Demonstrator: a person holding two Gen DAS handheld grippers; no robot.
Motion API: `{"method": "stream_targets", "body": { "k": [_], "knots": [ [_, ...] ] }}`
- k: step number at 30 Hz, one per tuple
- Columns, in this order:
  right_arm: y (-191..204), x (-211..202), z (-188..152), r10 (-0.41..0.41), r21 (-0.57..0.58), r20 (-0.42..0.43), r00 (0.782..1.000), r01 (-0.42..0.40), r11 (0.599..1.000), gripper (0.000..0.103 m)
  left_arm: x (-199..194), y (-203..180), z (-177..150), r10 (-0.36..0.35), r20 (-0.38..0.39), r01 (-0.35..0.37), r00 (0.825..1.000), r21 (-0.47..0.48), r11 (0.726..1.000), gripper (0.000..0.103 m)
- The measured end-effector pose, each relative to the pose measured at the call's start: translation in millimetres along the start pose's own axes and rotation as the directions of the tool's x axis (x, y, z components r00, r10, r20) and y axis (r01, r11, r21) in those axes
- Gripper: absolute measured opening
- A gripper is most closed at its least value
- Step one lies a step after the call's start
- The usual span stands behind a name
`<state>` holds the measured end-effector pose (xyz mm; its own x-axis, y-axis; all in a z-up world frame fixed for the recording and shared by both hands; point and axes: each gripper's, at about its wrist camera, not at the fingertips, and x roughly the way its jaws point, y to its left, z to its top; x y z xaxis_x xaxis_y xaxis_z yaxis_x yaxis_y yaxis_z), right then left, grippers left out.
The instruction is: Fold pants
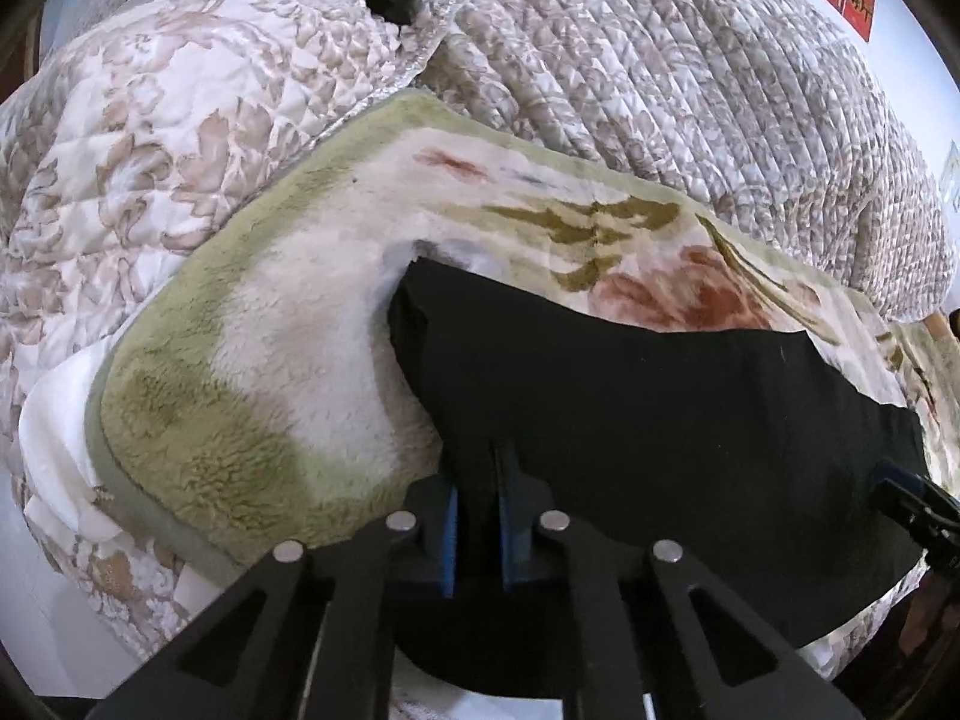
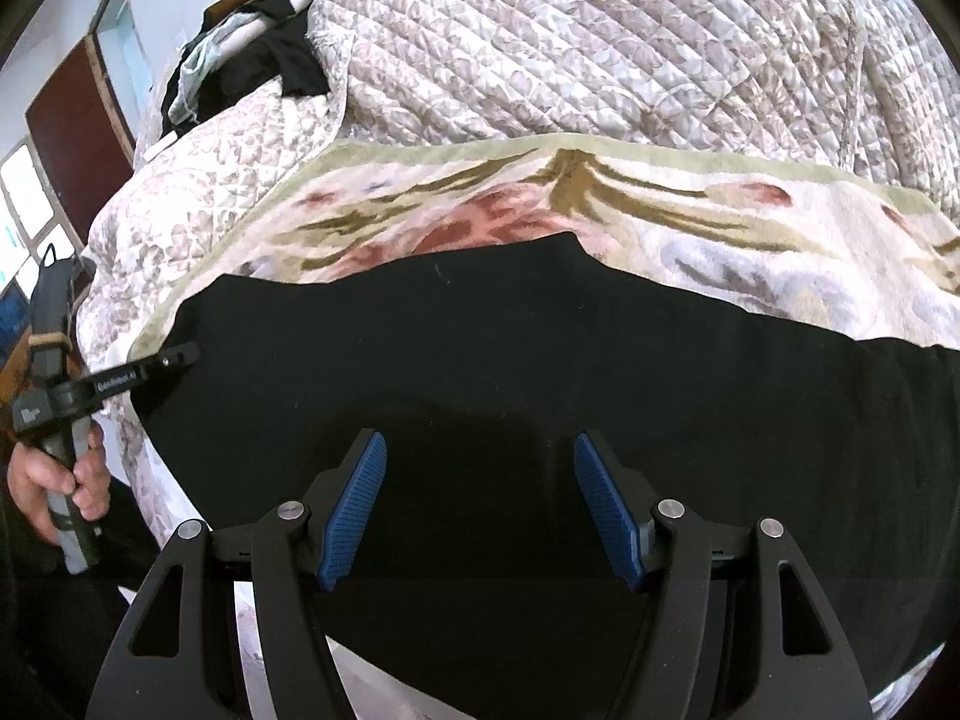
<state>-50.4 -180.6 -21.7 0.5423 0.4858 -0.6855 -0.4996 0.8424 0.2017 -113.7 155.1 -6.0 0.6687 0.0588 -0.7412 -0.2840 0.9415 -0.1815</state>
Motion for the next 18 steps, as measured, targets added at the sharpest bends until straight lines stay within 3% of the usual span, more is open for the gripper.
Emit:
{"method": "stream_targets", "body": {
  "k": [10,18],
  "knots": [
    [-6,2,-2,-0.013,0.037,-0.017,1.000,0.014,0.999,0.065,-1,1,2,-0.005,-0.005,0.005,1.000,-0.012,1.000,0.009],
    [-12,-3,0,-0.005,0.075,-0.001,1.000,0.005,0.997,0.065,-23,-19,14,-0.090,0.021,0.090,0.996,-0.005,0.996,0.008]
  ]
}}
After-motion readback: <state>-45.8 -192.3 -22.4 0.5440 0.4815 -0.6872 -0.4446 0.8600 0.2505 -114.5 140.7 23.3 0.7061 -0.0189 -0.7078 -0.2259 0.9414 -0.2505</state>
